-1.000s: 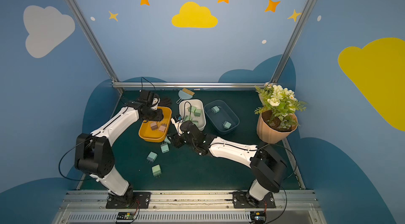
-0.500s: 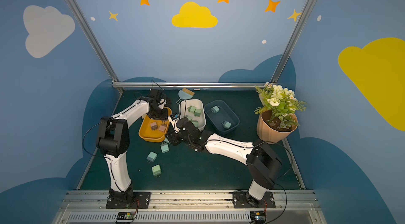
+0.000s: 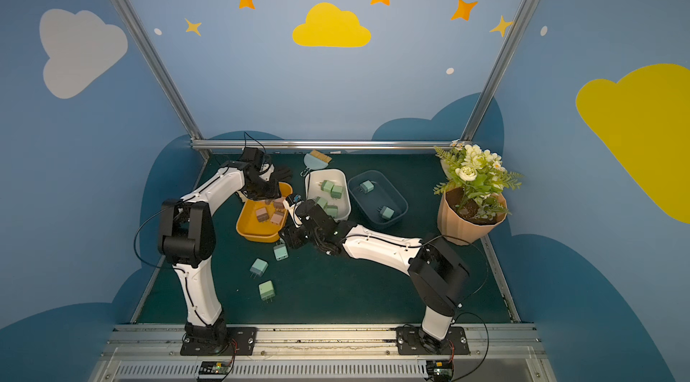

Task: Place the plugs by color into the storage box
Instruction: Place the plug in the storage box.

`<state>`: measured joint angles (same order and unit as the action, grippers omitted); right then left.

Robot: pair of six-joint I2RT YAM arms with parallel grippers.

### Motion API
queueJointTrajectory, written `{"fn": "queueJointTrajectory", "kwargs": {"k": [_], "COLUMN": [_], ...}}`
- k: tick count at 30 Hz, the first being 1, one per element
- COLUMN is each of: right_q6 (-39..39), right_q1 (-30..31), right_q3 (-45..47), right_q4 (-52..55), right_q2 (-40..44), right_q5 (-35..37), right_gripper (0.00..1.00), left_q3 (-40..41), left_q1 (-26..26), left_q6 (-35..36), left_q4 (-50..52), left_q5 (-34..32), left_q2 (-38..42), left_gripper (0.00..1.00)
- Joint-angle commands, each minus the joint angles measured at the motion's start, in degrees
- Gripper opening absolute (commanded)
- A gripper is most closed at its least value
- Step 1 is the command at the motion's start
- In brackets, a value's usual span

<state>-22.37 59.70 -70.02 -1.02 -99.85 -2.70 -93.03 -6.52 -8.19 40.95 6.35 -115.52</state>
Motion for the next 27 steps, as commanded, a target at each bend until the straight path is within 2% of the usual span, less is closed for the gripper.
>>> {"fn": "queueJointTrajectory", "kwargs": {"k": [1, 18, 27], "right_q6": [-1.1, -1.4, -2.1], "right_q1": [-0.2, -0.2, -0.2], "right_q3": [0.3, 0.1, 1.9], "right_q4": [0.2, 1.0, 1.3], "right_q2": [-0.3, -0.5, 1.6], "right_q5": [-0.2, -0.8, -0.9], "right_gripper": [0.59, 0.59, 0.59], "left_q3": [-0.8, -0.5, 2.2], "left_q1": [0.1, 0.1, -0.2], "left_q6": [-0.3, 0.3, 0.7], "left_q4": [0.9, 0.6, -2.1], "left_q5": [1.9, 1.6, 1.2], "left_q2": [2.3, 3.7, 8.3], "left_gripper": [0.52, 0.52, 0.52]}}
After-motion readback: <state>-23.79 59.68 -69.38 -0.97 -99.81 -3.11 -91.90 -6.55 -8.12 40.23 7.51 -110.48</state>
